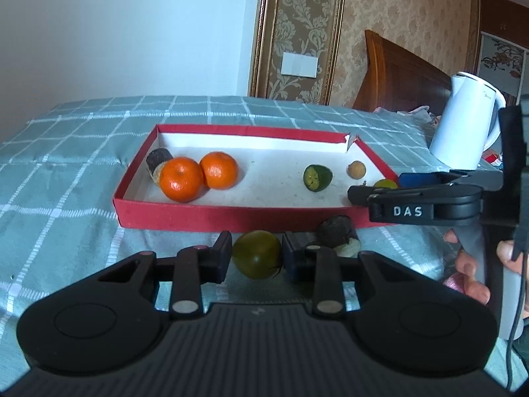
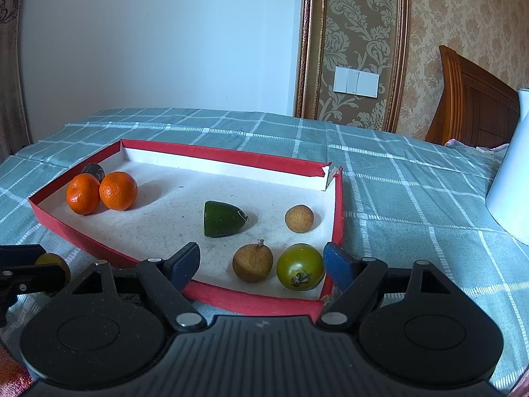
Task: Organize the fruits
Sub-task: 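Carry the green fruit into the tray and open the left gripper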
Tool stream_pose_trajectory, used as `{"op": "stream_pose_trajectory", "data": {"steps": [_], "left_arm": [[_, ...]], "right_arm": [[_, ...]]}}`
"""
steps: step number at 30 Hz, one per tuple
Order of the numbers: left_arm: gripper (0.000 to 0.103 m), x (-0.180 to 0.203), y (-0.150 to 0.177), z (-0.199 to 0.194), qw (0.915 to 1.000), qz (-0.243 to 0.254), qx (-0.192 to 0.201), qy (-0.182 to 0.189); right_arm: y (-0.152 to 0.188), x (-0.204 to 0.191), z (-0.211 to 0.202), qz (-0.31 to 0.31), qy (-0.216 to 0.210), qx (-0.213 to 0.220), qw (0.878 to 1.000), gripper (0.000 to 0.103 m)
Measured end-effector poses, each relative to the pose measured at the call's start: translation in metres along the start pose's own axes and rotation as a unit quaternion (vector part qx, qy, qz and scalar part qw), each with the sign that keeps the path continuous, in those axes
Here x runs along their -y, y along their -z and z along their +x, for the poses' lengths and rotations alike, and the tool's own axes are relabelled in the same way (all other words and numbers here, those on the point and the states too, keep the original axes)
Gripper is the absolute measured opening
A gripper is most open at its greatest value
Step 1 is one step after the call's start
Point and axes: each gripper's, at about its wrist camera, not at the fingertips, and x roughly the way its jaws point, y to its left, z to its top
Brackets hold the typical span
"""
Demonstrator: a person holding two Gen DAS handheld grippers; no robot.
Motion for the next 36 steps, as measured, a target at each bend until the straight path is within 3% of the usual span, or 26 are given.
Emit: {"op": "stream_pose_trajectory", "data": {"steps": [10,20,23,28,33,36], "left_arm": [[0.030,0.004,-0.025,-0.001,0.9997,0.009,0.021,0.005],[0.030,0.008,-0.051,0.031,0.9997,0.011,0.020,0.006],[0.030,0.010,-0.056,0.042,0.9998,0.015,0.017,0.001],[0.030,0.011,-0.061,0.058,0.9998,0.014,0.009,0.004],[0.030,0.015,-0.064,0.069,0.9997,0.024,0.005,0.002],[0.030,0.015,-0.066,0.076,0.9997,0.023,0.002,0.002]], "right_arm": [[-0.001,0.002,-0.005,0.007,0.010,0.012,1.000,0.082],[-0.006,0.016,-0.015,0.050,0.037,0.046,0.997,0.082],[-0.005,0.021,-0.020,0.074,0.047,0.051,0.995,0.087],[0.010,0.024,-0.030,0.095,0.028,0.027,0.995,0.091],[0.022,0.019,-0.044,0.078,0.026,0.030,0.996,0.091],[0.030,0.016,-0.041,0.057,0.023,0.007,0.998,0.092]]}}
